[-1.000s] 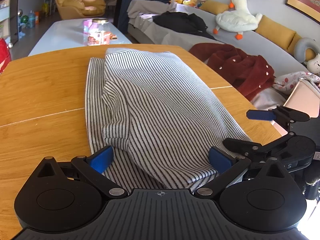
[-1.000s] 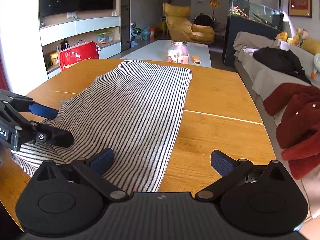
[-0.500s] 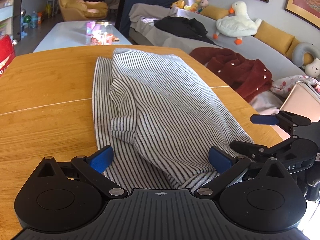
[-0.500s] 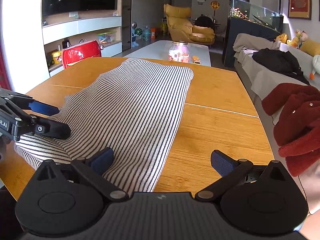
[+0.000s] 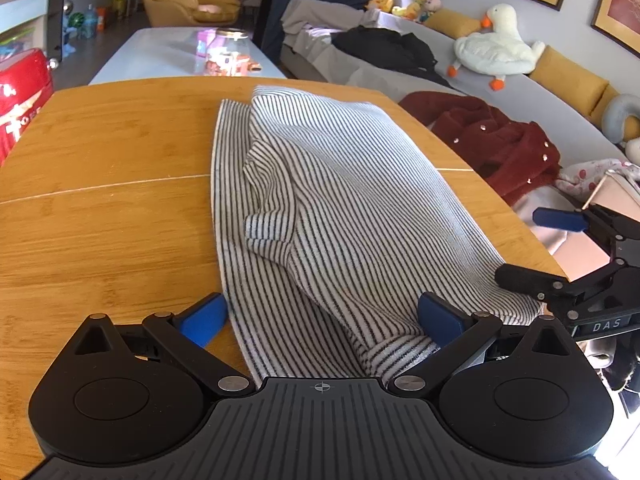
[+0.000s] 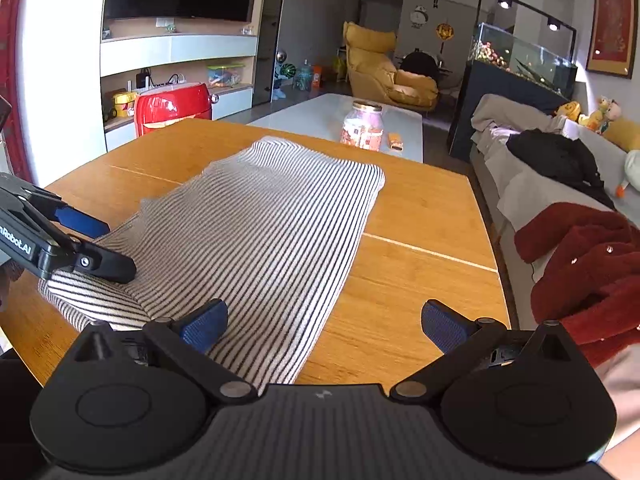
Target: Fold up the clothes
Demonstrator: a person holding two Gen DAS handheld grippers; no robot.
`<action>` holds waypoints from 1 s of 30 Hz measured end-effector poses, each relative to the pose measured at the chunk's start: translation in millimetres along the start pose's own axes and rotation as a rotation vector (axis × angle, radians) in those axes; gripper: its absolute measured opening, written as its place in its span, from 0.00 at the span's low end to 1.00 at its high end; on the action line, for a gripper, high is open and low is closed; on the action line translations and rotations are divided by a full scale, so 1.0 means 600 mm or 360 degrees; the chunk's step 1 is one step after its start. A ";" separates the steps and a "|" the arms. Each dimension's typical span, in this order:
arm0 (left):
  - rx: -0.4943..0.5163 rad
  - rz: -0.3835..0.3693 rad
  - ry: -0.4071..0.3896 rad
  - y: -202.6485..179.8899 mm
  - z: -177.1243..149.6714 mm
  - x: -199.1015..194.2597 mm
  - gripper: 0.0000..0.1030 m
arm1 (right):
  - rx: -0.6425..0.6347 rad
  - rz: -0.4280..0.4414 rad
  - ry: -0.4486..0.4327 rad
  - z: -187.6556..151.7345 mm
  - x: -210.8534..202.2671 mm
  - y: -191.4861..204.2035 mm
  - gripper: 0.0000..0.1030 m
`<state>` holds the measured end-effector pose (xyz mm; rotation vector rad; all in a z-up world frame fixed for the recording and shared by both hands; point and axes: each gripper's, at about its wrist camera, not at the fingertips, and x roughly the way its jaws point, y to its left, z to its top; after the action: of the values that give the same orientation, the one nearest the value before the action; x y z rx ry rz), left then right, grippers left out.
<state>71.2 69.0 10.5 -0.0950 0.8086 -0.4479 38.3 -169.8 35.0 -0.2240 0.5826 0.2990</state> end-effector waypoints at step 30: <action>0.0313 0.0098 -0.0115 0.000 0.005 -0.091 1.00 | -0.0422 0.0334 -0.0090 -0.011 -0.005 0.149 0.48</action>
<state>40.3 91.7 49.7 0.0956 0.6912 -0.4608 2.3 -88.9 20.4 -0.4095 0.5101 0.5851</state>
